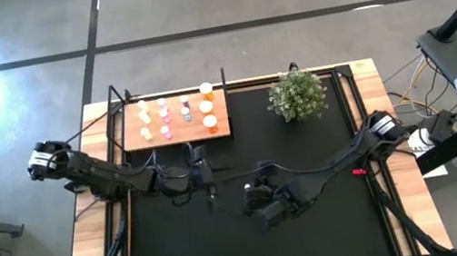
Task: Pick and place medicine bottles onto shelf by color
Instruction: Put the blue medicine bottle on the shelf aligned with the other blue medicine bottles
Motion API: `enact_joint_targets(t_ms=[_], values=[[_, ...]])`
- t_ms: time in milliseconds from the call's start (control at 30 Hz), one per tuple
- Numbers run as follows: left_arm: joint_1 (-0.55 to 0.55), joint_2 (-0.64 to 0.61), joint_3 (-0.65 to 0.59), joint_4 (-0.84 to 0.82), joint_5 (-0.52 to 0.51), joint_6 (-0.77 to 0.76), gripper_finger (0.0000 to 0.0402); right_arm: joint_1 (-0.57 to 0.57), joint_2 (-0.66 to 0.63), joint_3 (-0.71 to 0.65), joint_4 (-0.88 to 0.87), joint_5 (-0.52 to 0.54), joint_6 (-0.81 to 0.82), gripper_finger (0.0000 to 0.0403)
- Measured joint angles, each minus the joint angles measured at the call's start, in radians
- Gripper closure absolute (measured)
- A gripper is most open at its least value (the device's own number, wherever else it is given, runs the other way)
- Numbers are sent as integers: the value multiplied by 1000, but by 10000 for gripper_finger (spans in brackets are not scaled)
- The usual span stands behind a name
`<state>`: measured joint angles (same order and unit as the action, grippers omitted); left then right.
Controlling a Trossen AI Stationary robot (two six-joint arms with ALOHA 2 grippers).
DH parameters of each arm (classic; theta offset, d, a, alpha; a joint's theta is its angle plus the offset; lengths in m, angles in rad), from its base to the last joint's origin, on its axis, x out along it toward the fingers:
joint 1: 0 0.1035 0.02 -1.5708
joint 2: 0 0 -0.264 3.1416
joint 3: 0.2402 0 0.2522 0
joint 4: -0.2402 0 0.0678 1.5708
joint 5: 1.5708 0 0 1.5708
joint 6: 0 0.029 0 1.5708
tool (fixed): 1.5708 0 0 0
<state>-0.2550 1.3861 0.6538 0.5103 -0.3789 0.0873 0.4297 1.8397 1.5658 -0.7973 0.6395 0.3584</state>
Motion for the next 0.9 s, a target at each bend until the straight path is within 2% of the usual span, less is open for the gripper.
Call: enact_joint_targets(t_ms=[200,333,533,733,900], values=[[-1,-8,-5,-87,-23,-7,317,2,-31,0,-9,7,24,305],[-1,-28,-5,-86,-21,-39,323,-3,-39,0,-13,8,26,305],[0,-28,6,-103,-11,-55,279,-12,-39,0,-8,13,42,305],[-2,-27,-2,-110,106,-47,222,-37,-39,0,-4,16,42,305],[-1,-27,2,-102,60,18,210,-61,-39,0,27,15,-38,305]])
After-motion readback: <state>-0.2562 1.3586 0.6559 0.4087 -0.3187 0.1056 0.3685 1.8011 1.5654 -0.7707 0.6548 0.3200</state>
